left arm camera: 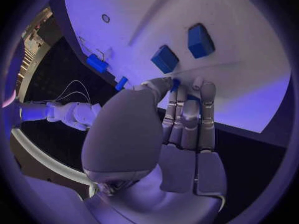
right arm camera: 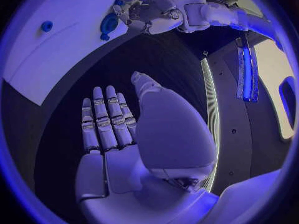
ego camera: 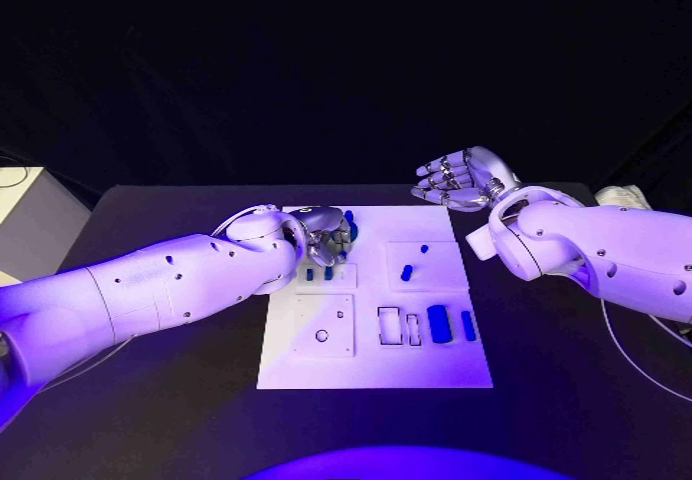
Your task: Assemble the parts on the task board
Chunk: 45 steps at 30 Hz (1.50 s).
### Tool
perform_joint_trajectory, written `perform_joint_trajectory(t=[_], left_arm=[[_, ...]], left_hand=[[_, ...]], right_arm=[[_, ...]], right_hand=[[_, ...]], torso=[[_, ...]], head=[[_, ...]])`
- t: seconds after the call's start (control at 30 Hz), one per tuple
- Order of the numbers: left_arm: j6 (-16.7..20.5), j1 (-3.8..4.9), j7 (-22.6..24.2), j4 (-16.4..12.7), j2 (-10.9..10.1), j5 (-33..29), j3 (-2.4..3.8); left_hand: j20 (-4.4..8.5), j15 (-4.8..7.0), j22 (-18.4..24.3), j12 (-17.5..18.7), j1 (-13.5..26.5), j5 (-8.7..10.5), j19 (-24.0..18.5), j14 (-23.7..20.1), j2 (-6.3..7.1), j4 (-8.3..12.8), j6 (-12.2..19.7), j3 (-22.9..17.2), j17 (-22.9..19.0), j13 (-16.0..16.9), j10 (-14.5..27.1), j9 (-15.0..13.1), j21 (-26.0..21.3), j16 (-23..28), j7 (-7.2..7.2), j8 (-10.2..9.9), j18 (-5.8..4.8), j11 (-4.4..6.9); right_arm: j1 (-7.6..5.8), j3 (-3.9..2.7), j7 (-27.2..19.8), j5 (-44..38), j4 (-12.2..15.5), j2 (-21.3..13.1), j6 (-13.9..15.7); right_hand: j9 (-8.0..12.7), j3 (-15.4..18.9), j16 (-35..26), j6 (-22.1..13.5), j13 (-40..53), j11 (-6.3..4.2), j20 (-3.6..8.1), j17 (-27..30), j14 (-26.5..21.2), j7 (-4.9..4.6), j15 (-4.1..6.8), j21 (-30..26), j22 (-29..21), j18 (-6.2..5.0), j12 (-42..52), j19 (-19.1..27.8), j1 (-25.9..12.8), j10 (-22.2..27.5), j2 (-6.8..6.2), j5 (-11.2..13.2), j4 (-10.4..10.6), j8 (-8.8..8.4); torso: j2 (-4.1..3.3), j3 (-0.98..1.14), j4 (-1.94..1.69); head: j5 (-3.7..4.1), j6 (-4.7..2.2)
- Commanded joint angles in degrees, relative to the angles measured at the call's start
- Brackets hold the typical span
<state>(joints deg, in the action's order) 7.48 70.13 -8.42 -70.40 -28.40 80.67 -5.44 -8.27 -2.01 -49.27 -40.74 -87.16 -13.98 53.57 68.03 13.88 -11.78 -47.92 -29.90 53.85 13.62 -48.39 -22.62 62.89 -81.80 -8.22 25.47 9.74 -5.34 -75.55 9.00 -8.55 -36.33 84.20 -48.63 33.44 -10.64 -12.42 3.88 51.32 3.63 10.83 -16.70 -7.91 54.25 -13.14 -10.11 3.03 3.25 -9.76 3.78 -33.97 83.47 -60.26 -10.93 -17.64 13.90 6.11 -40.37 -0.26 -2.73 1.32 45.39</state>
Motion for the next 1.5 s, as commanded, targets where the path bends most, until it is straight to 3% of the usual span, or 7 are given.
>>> perform_joint_trajectory(t=[0.03, 0.33, 0.5, 0.73, 1.2, 1.37, 1.5], left_arm=[[-1.0, -0.08, 0.6, 0.2, 0.3, 0.0, -0.02], [-1.1, -0.16, 0.0, 0.6, 0.5, -0.1, -0.07], [0.5, -0.19, 0.2, 0.8, 0.5, -0.3, -0.08], [4.1, -0.23, 1.2, 0.2, -0.3, -2.8, -0.05], [5.2, -0.12, 1.8, -5.6, -5.7, -11.4, 2.34], [4.2, -0.07, 1.3, -6.4, -7.0, -11.9, 2.60], [2.8, -0.06, 0.6, -6.3, -7.7, -11.4, 2.65]], left_hand=[[0.08, 0.01, -0.4, 0.4, -0.4, -0.02, 0.6, 0.5, -0.08, 0.1, -0.7, -0.4, 0.0, -0.3, -0.6, 0.1, 0.6, -0.4, 0.06, -0.4, 0.08, 0.03], [0.23, 0.06, -0.5, 2.1, 0.0, 0.00, 0.1, 0.1, -0.03, 0.5, -1.0, -1.0, -1.0, -1.3, -0.9, 0.5, 0.7, -0.5, 0.13, -1.3, 0.10, 0.03], [0.76, 0.49, -3.0, 3.4, -2.0, 0.20, 1.8, 1.4, -1.24, 3.6, -2.3, -3.5, -0.3, -2.3, -3.9, 0.9, 3.1, -1.1, -0.38, -2.4, -0.23, 0.28], [0.86, 0.63, -4.7, 5.4, -1.1, 0.25, 2.1, 2.0, -1.59, 5.2, -4.1, -4.6, -0.6, -3.2, -5.8, 0.9, 4.8, -1.2, -0.35, -3.3, -0.42, 0.37], [0.83, 0.71, -7.1, 8.6, 0.9, 0.19, 4.3, 3.6, -1.51, 6.7, -6.4, -5.3, -0.4, -4.5, -8.7, 0.7, 6.7, -1.4, -0.38, -4.5, -0.93, 0.39], [0.82, 0.69, -7.2, 9.2, 1.4, 0.23, 4.3, 3.9, -1.37, 6.7, -6.5, -5.2, -0.3, -4.7, -9.0, 0.7, 6.7, -1.4, -0.38, -4.8, -0.96, 0.38], [0.81, 0.68, -7.2, 9.5, 1.7, 0.25, 4.4, 4.0, -1.33, 6.7, -6.7, -5.1, -0.3, -4.8, -9.2, 0.6, 6.7, -1.5, -0.36, -4.9, -0.97, 0.39]], right_arm=[[0.03, -0.01, -0.3, -0.6, 0.1, 0.0, -0.9], [0.03, -0.01, -0.2, -0.7, 0.2, 0.0, -1.0], [0.03, -0.01, -0.2, -0.8, 0.2, 0.0, -1.0], [0.03, -0.01, 0.2, -0.7, 0.2, 0.1, -1.6], [0.03, -0.01, 0.6, -0.7, -0.2, 0.1, -2.2], [0.03, -0.01, 0.6, -0.7, -0.2, 0.0, -2.3], [0.03, -0.01, 0.7, -0.7, -0.2, 0.0, -2.4]], right_hand=[[0.1, -0.1, 0.2, 0.5, 0.0, 0.14, -0.01, 0.0, 0.4, -0.71, 0.09, 0.4, 0.1, -0.43, -0.2, -0.3, 0.3, -0.1, 0.25, -0.3, -0.2, -0.38], [0.1, -0.1, 0.2, 0.5, 0.0, 0.14, -0.01, 0.0, 0.4, -0.71, 0.09, 0.4, 0.1, -0.43, -0.2, -0.3, 0.3, -0.1, 0.25, -0.3, -0.2, -0.38], [0.1, -0.2, 0.2, 0.6, 0.0, 0.12, -0.01, 0.1, 0.4, -0.70, 0.11, 0.4, 0.1, -0.44, -0.2, -0.3, 0.3, -0.3, 0.34, -0.3, -0.2, -0.34], [0.1, -0.3, 0.2, 0.7, 0.0, 0.12, -0.01, 0.1, 0.4, -0.71, 0.11, 0.3, 0.0, -0.44, -0.2, -0.2, 0.3, -0.3, 0.37, -0.3, -0.2, -0.33], [0.1, -0.2, 0.1, 0.7, 0.0, 0.16, -0.02, 0.2, 0.3, -0.75, 0.06, 0.3, 0.0, -0.40, -0.2, 0.0, 0.1, -0.3, 0.37, -0.4, 0.0, -0.36], [0.1, -0.2, 0.1, 0.7, 0.0, 0.17, -0.02, 0.2, 0.3, -0.77, 0.06, 0.3, 0.0, -0.40, -0.2, 0.0, 0.1, -0.3, 0.36, -0.5, 0.0, -0.36], [0.1, -0.2, 0.1, 0.7, 0.0, 0.17, -0.02, 0.2, 0.3, -0.77, 0.06, 0.3, 0.0, -0.40, -0.2, 0.0, 0.1, -0.3, 0.36, -0.5, 0.0, -0.36]], torso=[[0.00, -0.04, -0.04], [0.02, 0.00, 0.01], [0.05, 0.01, 0.01], [0.04, 0.01, 0.08], [0.29, -0.06, -0.23], [0.42, -0.15, -0.43], [0.31, -0.20, -0.30]], head=[[0.09, 0.03], [0.12, 0.06], [0.13, 0.09], [0.17, 0.02], [0.02, -0.33], [0.08, -0.22], [-0.05, -0.17]])
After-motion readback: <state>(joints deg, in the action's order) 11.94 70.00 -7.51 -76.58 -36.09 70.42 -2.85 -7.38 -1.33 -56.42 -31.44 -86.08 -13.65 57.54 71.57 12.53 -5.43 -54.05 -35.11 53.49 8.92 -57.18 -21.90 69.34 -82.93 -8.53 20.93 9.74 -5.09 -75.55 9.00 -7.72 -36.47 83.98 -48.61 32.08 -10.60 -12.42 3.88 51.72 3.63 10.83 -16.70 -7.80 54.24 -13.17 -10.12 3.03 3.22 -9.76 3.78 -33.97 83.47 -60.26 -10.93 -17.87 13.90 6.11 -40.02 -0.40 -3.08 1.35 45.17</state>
